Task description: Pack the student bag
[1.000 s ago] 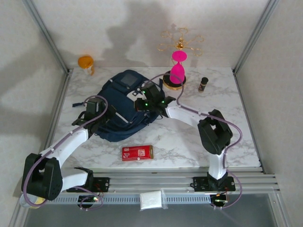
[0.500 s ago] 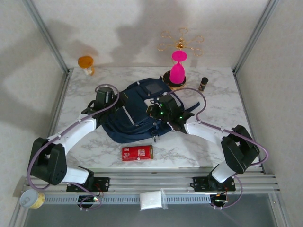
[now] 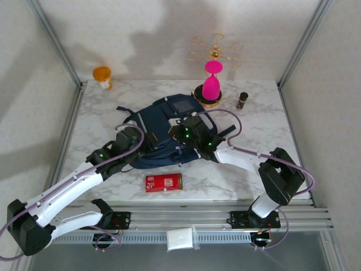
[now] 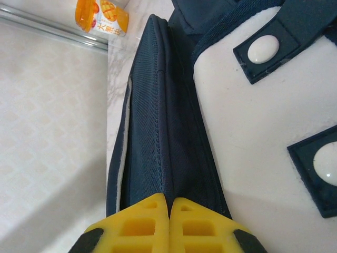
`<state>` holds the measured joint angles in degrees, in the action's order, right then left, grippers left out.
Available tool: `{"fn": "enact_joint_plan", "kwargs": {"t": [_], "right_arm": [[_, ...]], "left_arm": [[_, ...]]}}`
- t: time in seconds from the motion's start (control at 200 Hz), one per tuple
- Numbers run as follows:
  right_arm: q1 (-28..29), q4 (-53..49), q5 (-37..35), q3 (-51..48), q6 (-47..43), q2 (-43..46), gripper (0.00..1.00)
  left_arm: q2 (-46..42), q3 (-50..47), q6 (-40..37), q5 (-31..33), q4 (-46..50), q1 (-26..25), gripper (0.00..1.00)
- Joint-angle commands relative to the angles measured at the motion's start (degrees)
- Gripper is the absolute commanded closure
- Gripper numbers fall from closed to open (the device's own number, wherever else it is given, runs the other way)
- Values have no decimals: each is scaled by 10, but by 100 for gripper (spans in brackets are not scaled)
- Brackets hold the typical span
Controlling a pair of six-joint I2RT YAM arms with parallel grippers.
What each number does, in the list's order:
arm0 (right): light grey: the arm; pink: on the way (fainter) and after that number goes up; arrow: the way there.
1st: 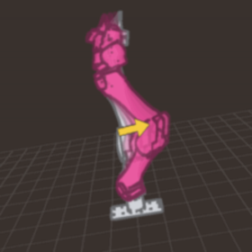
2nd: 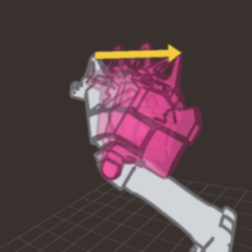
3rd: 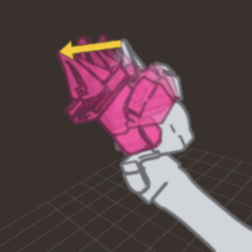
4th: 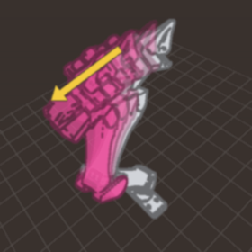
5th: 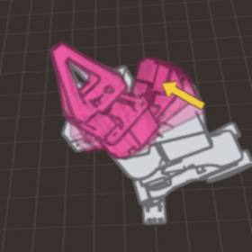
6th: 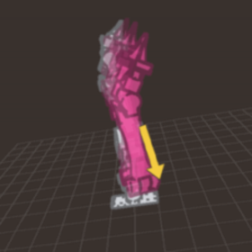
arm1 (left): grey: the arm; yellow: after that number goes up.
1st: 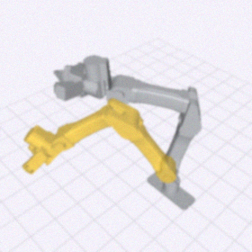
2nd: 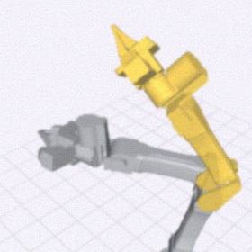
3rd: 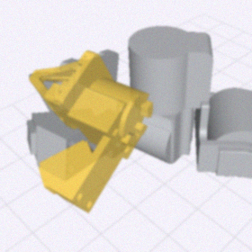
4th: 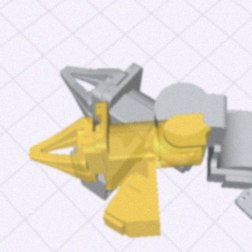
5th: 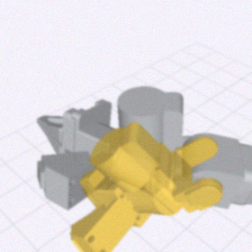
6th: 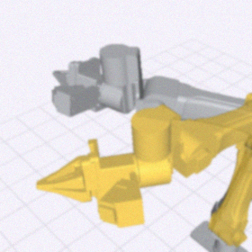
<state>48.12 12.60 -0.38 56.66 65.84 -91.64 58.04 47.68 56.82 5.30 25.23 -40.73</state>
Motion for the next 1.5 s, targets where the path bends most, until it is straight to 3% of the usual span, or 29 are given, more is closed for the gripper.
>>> {"fn": "enact_joint_plan", "kwargs": {"t": [0.0, 0.18, 0.611, 0.711, 0.821, 0.926, 1.086, 1.262, 1.377, 1.442, 1.497], "right_arm": [[11, 81, 13, 12, 16, -1, 100], [15, 107, 11, -8, 10, 0, 100], [29, 117, -1, -18, 15, -5, 100], [32, 123, -1, -22, 20, -7, 100], [33, 133, 2, -26, 27, -7, 100], [35, 136, -3, -29, 25, 0, 100], [37, 139, -8, -36, 23, 5, 100], [41, 147, -6, -43, 25, 1, 100], [41, 152, -7, -47, 28, 1, 100], [42, 153, -6, -46, 28, 0, 100], [42, 153, -6, -47, 29, 0, 100]], "left_arm": [[21, -1, 85, 83, 54, -56, 54], [72, 2, 139, 127, 37, -89, 56], [177, 91, 202, 192, 53, -88, 50], [182, 84, 246, 230, 70, -88, 51], [186, 60, 261, 210, 37, -80, 52], [188, 55, 296, 238, 49, -80, 56], [179, 21, 295, 227, -54, -72, 63], [193, 37, 291, 222, -92, -69, 69], [183, 14, 309, 223, -144, -68, 69], [179, 5, 330, 226, -155, -67, 61], [175, 1, 340, 233, -167, -66, 61]]}}
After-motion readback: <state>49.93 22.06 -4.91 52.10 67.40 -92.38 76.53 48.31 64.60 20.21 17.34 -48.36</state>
